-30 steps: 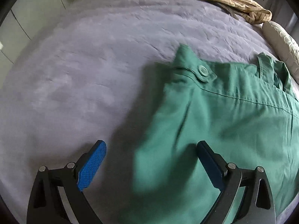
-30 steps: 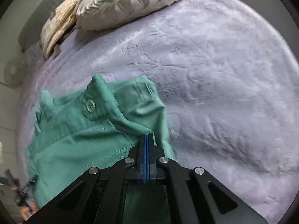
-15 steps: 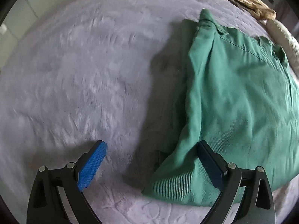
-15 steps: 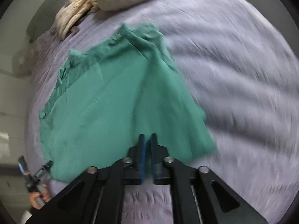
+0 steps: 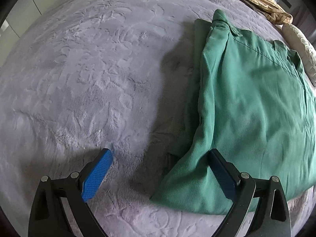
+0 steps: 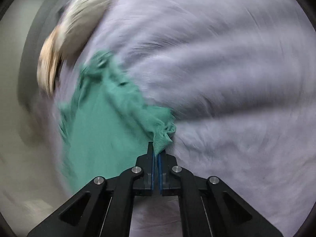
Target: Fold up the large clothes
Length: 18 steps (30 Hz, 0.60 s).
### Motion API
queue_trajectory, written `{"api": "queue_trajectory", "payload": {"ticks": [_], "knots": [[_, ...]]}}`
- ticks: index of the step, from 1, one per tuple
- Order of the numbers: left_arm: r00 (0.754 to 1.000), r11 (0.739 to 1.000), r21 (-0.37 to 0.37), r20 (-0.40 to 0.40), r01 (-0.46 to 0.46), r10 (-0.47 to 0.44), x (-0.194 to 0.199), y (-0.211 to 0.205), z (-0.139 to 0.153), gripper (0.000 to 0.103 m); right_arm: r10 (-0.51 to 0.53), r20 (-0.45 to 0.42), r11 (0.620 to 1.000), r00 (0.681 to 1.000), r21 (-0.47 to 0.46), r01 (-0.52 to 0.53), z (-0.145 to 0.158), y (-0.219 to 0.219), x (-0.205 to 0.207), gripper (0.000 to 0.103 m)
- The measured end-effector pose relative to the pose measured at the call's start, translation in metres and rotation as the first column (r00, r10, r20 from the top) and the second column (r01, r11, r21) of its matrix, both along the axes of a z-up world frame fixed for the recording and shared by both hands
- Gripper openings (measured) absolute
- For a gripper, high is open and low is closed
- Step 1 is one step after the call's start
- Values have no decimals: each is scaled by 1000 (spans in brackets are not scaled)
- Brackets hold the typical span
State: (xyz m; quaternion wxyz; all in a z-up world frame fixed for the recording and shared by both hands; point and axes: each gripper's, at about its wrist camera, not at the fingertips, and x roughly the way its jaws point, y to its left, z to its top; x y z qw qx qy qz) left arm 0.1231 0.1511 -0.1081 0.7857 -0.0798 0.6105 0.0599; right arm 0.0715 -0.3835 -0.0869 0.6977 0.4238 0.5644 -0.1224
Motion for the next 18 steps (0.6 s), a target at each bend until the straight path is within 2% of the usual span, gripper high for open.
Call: {"api": "queue_trajectory", "payload": {"ticks": [2, 3, 7, 9, 11, 12, 14, 16, 18], "knots": [[1000, 1000, -9, -1, -11, 11, -4, 1, -3, 99, 89, -9, 991, 996, -95, -90, 9, 10, 6, 3], [1000, 1000, -17, -7, -21, 21, -6, 2, -4, 99, 107, -36, 987, 994, -114, -110, 4, 12, 7, 3], [999, 998, -48, -24, -38, 37, -10, 5, -5, 99, 157, -125, 976, 980, -133, -173, -37, 13, 6, 5], [1000, 999, -49, -18, -20, 19, -16, 9, -2, 98, 172, -115, 971, 978, -150, -188, -36, 16, 7, 5], [1000, 997, -74, -16, -3, 2, -26, 17, 0, 80, 183, -109, 968, 977, -152, -198, -32, 17, 7, 5], [1000, 996, -90, -20, -1, 0, -28, 19, 0, 76, 187, -108, 968, 976, -150, -202, -30, 17, 6, 6], [1000, 993, -116, -18, 10, -13, -33, 21, 4, 57, 187, -114, 969, 976, -143, -203, -27, 17, 3, 6], [999, 993, -115, -17, 28, -30, -36, 19, 7, 52, 177, -120, 970, 977, -144, -193, -21, 18, 2, 6], [999, 994, -103, -21, 30, -32, -38, 21, 7, 52, 168, -128, 971, 977, -150, -186, -15, 21, -1, 6]]}}
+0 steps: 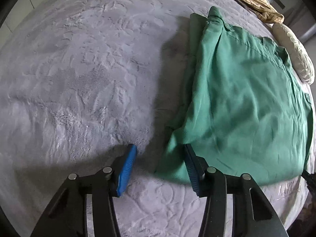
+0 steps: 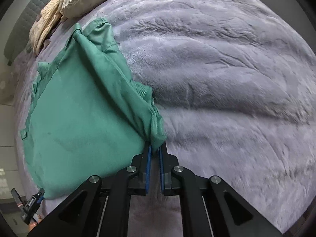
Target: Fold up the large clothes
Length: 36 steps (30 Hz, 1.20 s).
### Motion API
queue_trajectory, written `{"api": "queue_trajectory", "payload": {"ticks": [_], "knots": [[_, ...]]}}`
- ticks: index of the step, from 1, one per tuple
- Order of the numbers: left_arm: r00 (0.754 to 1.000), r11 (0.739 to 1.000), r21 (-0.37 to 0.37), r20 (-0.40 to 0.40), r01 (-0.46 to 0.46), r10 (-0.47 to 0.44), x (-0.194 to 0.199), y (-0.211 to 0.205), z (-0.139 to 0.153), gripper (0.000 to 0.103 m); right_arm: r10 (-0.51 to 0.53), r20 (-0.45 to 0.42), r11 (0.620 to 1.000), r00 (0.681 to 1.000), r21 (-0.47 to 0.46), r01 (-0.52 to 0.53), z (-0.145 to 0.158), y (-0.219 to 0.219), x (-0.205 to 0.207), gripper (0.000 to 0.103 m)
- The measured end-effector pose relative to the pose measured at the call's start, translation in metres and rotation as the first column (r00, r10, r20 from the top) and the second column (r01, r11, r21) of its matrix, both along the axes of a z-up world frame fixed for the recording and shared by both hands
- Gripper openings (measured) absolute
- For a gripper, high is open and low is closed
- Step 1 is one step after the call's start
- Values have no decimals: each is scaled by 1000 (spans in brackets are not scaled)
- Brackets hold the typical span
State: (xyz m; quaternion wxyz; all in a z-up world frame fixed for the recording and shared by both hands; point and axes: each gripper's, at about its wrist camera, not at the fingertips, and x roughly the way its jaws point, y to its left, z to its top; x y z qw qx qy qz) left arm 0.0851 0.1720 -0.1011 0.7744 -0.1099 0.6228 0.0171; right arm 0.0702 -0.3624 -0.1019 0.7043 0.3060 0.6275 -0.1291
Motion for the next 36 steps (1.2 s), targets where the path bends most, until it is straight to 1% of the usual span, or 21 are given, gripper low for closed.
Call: {"api": "queue_trajectory", "payload": {"ticks": [3, 5, 6, 8, 10, 12, 15, 20, 24, 25, 26, 27, 28, 29, 30, 32, 36], "knots": [[999, 999, -14, -16, -40, 40, -2, 7, -1, 52, 4, -1, 1000, 1000, 5, -4, 11, 10, -7, 6], [998, 998, -2, -17, -55, 55, -10, 16, 5, 52, 23, 0, 1000, 1000, -1, -23, 20, 22, -10, 6], [999, 999, 11, -17, -48, 48, -12, 16, 7, 52, 32, 1, 999, 999, -2, -32, 24, 24, -18, 6], [1000, 999, 38, -27, -10, 11, -15, 13, 12, 52, 51, 1, 999, 999, -3, -51, 29, 35, -21, 7], [999, 996, 76, -38, 41, -38, -21, 6, 17, 52, 73, -5, 997, 997, 0, -73, 34, 48, -23, 11], [997, 993, 95, -45, 71, -67, -29, 1, 22, 52, 89, -12, 996, 996, 19, -89, 35, 60, -29, 11], [994, 991, 90, -57, 99, -94, -43, -3, 29, 52, 125, -24, 991, 992, 51, -124, 37, 82, -31, 11], [992, 990, 80, -67, 115, -110, -68, -6, 40, 52, 199, -42, 976, 979, 98, -194, 40, 125, -39, 11], [989, 987, 99, -81, 128, -120, -85, -9, 44, 52, 267, -55, 956, 962, 137, -258, 39, 162, -40, 14], [989, 985, 109, -82, 131, -122, -87, -13, 45, 53, 283, -54, 950, 958, 150, -272, 39, 172, -40, 17], [989, 983, 120, -81, 136, -127, -93, -14, 47, 57, 298, -53, 945, 953, 160, -287, 39, 182, -40, 20], [988, 983, 124, -82, 137, -128, -97, -13, 48, 65, 308, -50, 941, 950, 165, -296, 40, 189, -38, 29], [989, 983, 126, -77, 134, -125, -101, -11, 50, 81, 321, -43, 935, 946, 171, -310, 40, 197, -36, 43], [990, 984, 122, -67, 130, -123, -105, -10, 53, 84, 337, -31, 929, 941, 174, -327, 42, 207, -34, 50], [991, 985, 119, -62, 128, -121, -108, -10, 58, 84, 347, -21, 925, 938, 173, -338, 43, 214, -31, 57], [989, 984, 117, -68, 135, -128, -114, -5, 58, 84, 373, -2, 915, 928, 168, -368, 49, 229, -29, 57], [987, 979, 134, -67, 156, -148, -115, 4, 57, 84, 388, 23, 906, 921, 175, -386, 56, 252, -30, 57]]}}
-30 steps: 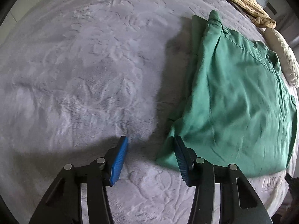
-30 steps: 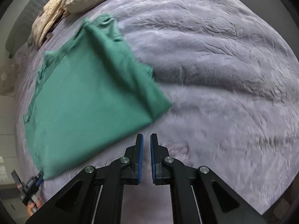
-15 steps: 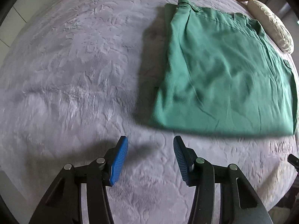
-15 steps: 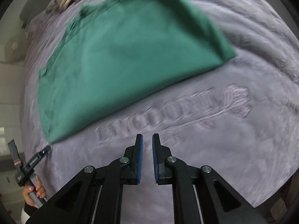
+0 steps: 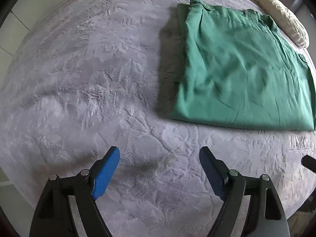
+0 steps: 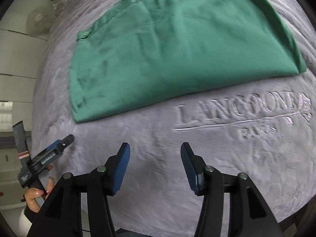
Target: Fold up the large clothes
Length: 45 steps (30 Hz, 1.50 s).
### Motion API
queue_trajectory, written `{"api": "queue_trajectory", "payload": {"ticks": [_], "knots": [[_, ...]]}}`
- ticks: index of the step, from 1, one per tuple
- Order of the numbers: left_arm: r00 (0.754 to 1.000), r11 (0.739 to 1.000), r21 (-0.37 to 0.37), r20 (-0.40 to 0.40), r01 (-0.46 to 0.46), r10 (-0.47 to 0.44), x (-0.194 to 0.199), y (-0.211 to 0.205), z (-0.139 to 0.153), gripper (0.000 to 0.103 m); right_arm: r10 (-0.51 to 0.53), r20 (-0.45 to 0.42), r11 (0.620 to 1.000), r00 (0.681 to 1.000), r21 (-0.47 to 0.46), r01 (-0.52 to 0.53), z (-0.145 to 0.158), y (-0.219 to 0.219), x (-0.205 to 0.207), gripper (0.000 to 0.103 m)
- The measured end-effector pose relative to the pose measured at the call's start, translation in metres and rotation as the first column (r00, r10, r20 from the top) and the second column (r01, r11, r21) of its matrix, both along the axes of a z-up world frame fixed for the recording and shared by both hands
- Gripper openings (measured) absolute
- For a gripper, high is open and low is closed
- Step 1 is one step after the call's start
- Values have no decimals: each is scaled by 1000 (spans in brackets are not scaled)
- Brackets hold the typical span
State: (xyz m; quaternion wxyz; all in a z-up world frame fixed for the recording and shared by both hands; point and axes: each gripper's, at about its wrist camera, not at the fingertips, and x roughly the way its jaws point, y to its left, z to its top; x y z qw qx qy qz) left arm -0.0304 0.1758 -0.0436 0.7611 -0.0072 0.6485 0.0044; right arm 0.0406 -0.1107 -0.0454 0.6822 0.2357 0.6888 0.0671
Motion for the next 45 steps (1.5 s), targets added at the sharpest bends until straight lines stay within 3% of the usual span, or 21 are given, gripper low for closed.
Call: {"api": "queue_trajectory", "payload": {"ticks": [1, 2, 6, 10, 12, 15, 17, 21, 27, 30, 34, 36, 38, 40, 45], "knots": [[1000, 1000, 3, 2, 3, -3, 0, 1, 0, 86, 2, 5, 1000, 1000, 2, -2, 1, 5, 1, 58], [1000, 1000, 6, 4, 5, -5, 1, 1, 1, 103, 4, 10, 1000, 1000, 4, -4, 1, 9, 2, 59], [1000, 1000, -7, 23, 7, -7, 2, 9, 6, 103, 16, 31, 1000, 999, 19, -17, 4, 21, 6, 74], [1000, 1000, -31, 23, -1, 2, 1, 16, 5, 103, 12, 46, 999, 999, 48, -14, 5, 31, 12, 76], [999, 1000, -17, 29, -18, 19, 6, 23, 3, 103, -2, 51, 997, 999, 82, -2, 3, 36, 15, 86], [999, 999, 38, 31, -29, 28, 15, 34, -6, 103, -43, 54, 987, 998, 155, 34, -7, 44, 21, 86], [999, 999, 19, 15, -42, 41, 21, 44, -11, 103, -88, 50, 971, 995, 225, 75, -17, 49, 25, 86], [999, 996, -83, 7, -46, 47, 31, 54, -16, 103, -181, 23, 921, 983, 354, 161, -39, 58, 31, 87], [996, 971, -228, 39, -70, 81, 49, 63, -16, 103, -330, -80, 776, 941, 544, 319, -87, 57, 40, 87], [995, 954, -296, 55, -59, 78, 72, 66, -17, 103, -370, -94, 719, 924, 601, 349, -102, 62, 46, 87], [995, 924, -380, 64, -43, 73, 89, 61, -19, 103, -384, -79, 690, 920, 637, 343, -108, 79, 59, 87], [995, 894, -445, 57, -48, 81, 96, 62, -19, 103, -401, -86, 680, 912, 639, 359, -109, 85, 63, 87], [995, 862, -504, 47, -48, 83, 103, 51, -21, 103, -419, -99, 656, 903, 655, 376, -110, 86, 64, 77], [996, 839, -542, 34, -47, 78, 110, 51, -24, 103, -423, -124, 632, 898, 670, 390, -111, 85, 64, 9], [998, 751, -659, -7, -52, 63, 127, 45, -29, 103, -410, -60, 602, 910, 732, 319, -93, 75, 70, 8]]}}
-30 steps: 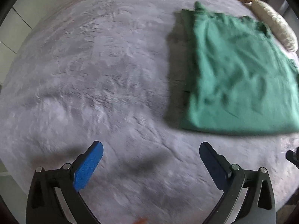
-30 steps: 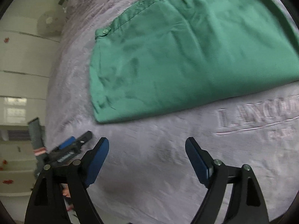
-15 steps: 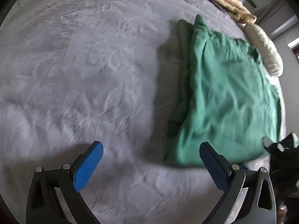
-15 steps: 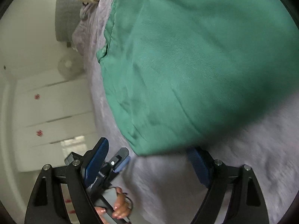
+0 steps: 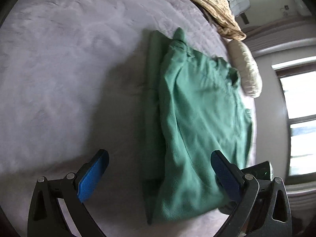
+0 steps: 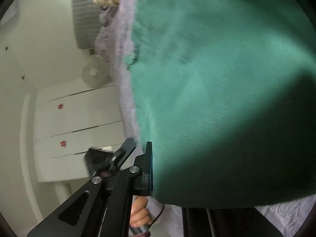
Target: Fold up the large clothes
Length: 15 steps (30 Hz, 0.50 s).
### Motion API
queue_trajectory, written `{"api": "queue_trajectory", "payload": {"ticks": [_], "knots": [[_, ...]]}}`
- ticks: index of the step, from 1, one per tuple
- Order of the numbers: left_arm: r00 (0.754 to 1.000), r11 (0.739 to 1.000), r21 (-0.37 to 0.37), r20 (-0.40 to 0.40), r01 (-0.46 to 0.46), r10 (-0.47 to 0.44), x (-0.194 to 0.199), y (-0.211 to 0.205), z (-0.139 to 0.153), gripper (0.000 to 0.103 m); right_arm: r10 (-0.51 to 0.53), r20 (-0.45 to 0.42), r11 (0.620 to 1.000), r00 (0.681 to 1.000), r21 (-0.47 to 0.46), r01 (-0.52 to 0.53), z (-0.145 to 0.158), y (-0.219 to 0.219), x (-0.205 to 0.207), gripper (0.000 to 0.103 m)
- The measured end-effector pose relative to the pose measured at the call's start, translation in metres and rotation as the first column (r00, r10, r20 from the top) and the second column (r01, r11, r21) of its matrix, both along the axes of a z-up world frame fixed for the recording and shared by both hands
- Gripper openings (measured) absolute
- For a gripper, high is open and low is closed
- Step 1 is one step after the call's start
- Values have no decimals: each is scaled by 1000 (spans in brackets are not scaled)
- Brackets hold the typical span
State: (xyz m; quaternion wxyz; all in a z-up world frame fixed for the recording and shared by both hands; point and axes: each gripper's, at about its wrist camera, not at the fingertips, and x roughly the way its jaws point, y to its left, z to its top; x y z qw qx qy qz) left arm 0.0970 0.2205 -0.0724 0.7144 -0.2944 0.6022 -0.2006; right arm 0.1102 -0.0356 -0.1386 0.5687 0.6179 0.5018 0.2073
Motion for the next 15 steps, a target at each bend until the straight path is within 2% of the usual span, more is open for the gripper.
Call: {"api": "queue_trajectory", "payload": {"ticks": [3, 6, 8, 9, 10, 11, 12, 13, 14, 15], "knots": [[998, 994, -99, -31, 49, -52, 13, -13, -8, 103, -5, 57, 1000, 998, 30, 4, 15, -6, 4, 8], [992, 974, -204, -68, 94, -110, 31, -32, -18, 103, 13, 85, 1000, 996, 14, -15, 24, -8, 8, 8], [988, 967, -229, -72, 114, -134, 41, -46, -17, 103, 47, 91, 999, 995, -24, -45, 27, -8, 10, 8], [988, 968, -218, -66, 120, -138, 44, -53, -15, 103, 72, 85, 996, 994, -49, -68, 25, -6, 9, 8], [989, 976, -176, -54, 128, -139, 47, -62, -12, 98, 94, 74, 994, 993, -69, -88, 23, -4, 9, 8], [989, 984, -116, -46, 137, -143, 49, -69, -10, 76, 119, 60, 989, 991, -95, -113, 22, -2, 6, 8], [987, 987, -62, -45, 150, -152, 50, -74, -10, 60, 149, 45, 981, 988, -129, -143, 20, -1, 3, 11], [985, 987, -8, -52, 163, -163, 50, -79, -11, 33, 191, 25, 968, 981, -169, -184, 21, -1, 2, 15], [984, 986, 12, -62, 168, -167, 50, -82, -12, 26, 229, 12, 955, 973, -197, -222, 23, -2, 0, 18], [986, 987, 17, -56, 158, -157, 50, -82, -11, 25, 279, 1, 937, 960, -219, -272, 27, -5, -2, 21]]}}
